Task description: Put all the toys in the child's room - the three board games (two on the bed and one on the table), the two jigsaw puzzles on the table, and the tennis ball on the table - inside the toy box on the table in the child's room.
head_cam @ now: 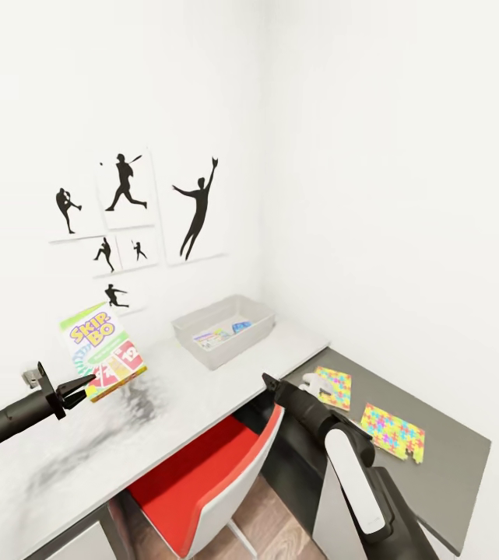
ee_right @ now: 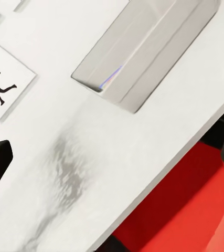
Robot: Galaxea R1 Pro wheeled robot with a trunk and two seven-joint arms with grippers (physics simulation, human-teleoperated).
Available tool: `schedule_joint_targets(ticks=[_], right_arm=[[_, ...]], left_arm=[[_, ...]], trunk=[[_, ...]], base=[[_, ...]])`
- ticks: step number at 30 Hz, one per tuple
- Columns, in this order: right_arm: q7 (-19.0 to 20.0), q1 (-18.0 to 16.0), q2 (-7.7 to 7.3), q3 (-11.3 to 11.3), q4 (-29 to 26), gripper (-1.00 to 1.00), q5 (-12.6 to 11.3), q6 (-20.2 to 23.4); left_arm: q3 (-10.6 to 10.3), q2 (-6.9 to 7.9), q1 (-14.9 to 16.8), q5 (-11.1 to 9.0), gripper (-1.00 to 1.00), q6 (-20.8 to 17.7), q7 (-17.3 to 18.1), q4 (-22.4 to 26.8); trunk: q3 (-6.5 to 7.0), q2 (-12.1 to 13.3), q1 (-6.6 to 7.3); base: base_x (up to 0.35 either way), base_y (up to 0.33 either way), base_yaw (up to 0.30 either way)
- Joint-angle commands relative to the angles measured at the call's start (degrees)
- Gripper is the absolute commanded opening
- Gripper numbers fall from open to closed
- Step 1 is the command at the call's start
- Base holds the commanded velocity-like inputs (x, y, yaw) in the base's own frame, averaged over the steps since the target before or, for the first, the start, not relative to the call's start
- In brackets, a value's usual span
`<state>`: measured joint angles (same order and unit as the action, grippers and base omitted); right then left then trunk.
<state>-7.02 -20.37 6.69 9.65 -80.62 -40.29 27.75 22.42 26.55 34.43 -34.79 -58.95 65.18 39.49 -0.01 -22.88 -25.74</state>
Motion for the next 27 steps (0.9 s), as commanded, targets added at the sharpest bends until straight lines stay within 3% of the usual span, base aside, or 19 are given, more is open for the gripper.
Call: schedule_joint_targets(ticks=[1,19,27], right_arm=[[-0.5,0.0,-0.04,0.0,-0.1,1.00,-0.6,0.2],[-0.5,0.0,-0.02,0.1,-0.1,1.00,-0.6,0.2],[-0.5,0.0,0.06,0.1,-0.1,1.00,-0.6,0.2]], left_arm=[[0.1,0.00,0.1,-0.2,-1.00,-0.4,0.2,0.0],[0.1,0.00,0.1,-0.2,-1.00,-0.3,0.2,0.0],[0.1,0.00,0.1,-0.2,-1.00,-0.3,0.2,0.0]], trunk=[[-0.02,0.0,-0.04],[-0.19,0.0,-0.04],[-0.31,0.0,-0.04]], base=[[0.195,0.000,0.005],[0.155,0.000,-0.035],[0.160,-0.111,-0.035]])
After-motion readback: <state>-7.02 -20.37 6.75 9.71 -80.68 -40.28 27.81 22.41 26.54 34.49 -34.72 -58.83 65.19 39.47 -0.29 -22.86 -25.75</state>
